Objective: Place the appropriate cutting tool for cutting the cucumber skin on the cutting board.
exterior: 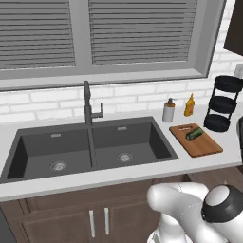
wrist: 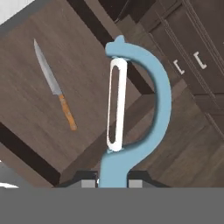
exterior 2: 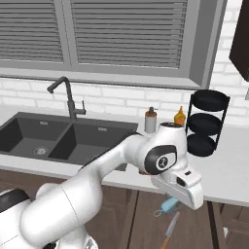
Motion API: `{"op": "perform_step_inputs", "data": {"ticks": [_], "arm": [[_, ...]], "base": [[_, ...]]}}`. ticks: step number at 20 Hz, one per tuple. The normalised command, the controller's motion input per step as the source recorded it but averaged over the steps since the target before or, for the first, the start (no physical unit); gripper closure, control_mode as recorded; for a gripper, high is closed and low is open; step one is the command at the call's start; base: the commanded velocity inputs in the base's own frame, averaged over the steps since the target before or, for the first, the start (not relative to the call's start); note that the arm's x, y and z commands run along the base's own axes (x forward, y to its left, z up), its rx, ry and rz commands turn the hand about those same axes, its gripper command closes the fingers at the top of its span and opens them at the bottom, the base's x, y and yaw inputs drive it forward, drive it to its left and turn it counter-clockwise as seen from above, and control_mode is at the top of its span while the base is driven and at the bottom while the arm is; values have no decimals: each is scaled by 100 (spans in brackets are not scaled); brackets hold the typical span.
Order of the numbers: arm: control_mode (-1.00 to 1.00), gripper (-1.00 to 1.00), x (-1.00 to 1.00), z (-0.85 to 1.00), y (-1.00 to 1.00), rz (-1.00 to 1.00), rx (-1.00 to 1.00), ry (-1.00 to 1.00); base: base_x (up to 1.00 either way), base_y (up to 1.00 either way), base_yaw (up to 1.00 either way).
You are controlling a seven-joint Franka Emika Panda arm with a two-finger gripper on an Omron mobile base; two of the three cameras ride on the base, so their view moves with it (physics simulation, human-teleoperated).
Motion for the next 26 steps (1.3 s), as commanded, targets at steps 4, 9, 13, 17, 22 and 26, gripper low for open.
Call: {"op": "perform_step_inputs", "data": {"ticks": [4, 9, 13, 17, 22, 26], "arm": [[-100, 100, 82, 16, 0, -1, -6, 0], [-100, 100, 100, 0, 1, 0, 0, 0], [-100, 100, 99, 1, 1, 3, 0, 0], [-100, 100, 90, -3, 12, 6, 0, 0], [-100, 100, 80, -33, 18, 5, 0, 0], [-100, 100, 69, -46, 15, 5, 0, 0]], "base": [[0, 0, 0], [0, 0, 0], [0, 0, 0], [0, 0, 0], [0, 0, 0], [0, 0, 0]]}}
